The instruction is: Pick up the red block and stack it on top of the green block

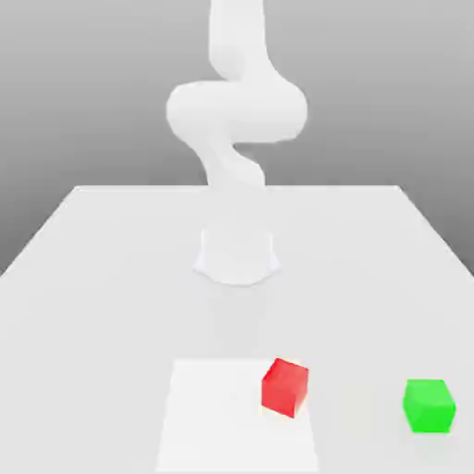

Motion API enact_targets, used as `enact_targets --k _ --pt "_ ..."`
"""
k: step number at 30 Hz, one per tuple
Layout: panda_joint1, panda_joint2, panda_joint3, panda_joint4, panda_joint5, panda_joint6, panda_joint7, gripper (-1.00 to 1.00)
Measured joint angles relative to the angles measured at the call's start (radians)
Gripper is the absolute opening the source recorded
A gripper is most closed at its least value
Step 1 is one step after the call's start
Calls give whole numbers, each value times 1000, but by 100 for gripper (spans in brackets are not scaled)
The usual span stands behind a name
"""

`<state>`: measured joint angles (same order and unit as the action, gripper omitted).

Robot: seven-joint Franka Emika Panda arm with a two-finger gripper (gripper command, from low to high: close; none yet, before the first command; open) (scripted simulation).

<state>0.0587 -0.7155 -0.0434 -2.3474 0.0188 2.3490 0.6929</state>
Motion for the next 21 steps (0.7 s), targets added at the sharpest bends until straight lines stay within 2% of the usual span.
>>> enact_targets --k 7,13,21 --pt "163 274 -104 -145 63 153 -341 0" --pt "254 497 -135 -264 97 277 -607 0" --pt "293 760 -125 -396 14 450 -824 0"
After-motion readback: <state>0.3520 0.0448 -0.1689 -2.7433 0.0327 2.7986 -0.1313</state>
